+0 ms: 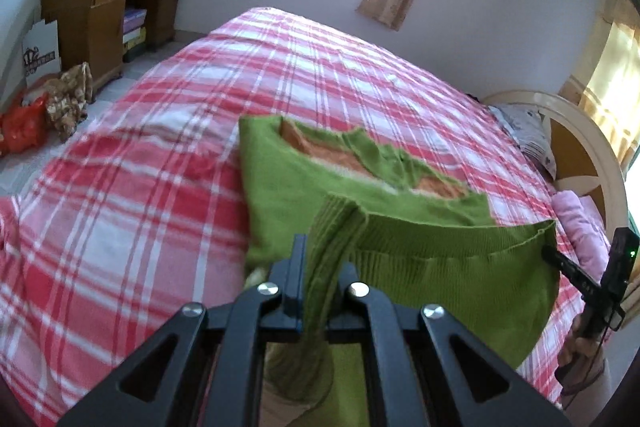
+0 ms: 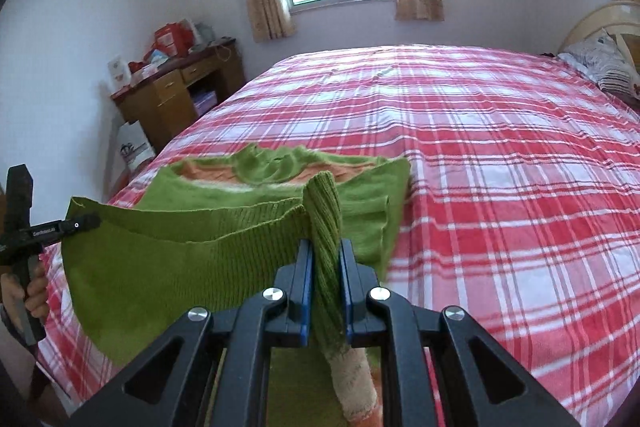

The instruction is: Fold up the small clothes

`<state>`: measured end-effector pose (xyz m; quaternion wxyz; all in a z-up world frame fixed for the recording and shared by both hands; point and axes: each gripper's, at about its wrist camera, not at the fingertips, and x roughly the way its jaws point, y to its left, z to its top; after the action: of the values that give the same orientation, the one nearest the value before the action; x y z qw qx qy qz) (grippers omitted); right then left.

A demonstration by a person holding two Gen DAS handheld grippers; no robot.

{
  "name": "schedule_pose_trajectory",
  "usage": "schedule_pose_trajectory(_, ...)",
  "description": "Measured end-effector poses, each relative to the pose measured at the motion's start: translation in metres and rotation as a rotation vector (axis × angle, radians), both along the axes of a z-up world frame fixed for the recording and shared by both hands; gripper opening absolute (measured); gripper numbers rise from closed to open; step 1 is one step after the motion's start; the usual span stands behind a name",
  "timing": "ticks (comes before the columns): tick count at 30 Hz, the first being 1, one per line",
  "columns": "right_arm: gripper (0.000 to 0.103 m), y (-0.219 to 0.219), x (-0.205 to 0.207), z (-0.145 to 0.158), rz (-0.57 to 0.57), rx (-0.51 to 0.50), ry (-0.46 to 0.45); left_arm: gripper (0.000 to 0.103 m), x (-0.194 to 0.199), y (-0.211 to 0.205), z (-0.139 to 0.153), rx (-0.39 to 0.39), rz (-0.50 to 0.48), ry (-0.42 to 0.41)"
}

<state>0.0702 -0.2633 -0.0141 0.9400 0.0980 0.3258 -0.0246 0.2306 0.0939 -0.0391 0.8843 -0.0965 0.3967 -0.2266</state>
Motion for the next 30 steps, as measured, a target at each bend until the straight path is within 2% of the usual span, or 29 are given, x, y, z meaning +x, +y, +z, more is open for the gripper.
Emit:
schedule_pose_trajectory(9,0.011,-0.017,0.060,0.002,-0.043,-0.018,-0.002,0.005,0.056,-0.024,0.014,-0.004,0.040,-0.009)
schedule_pose_trajectory(17,0.010,-0.042,0.124,-0.004,-0.096,0.027,0.019,0.005,0.115,-0.054,0.017,0.015,0.077,-0.027)
schedule_pose_trajectory(22,0.010,-0.056,0.162,-0.023,-0.128,0.027,0.045,0.005,0.157,-0.071,0.000,0.045,0.114,0.009)
schedule_pose_trajectory(26,0.007,-0.066,0.187,-0.050,-0.175,-0.006,0.086,0.005,0.182,-0.075,-0.031,0.072,0.187,0.060)
schedule_pose_trajectory(30,0.005,-0.081,0.196,-0.073,-0.221,0.045,0.158,0.006,0.187,-0.072,-0.055,0.093,0.242,0.099)
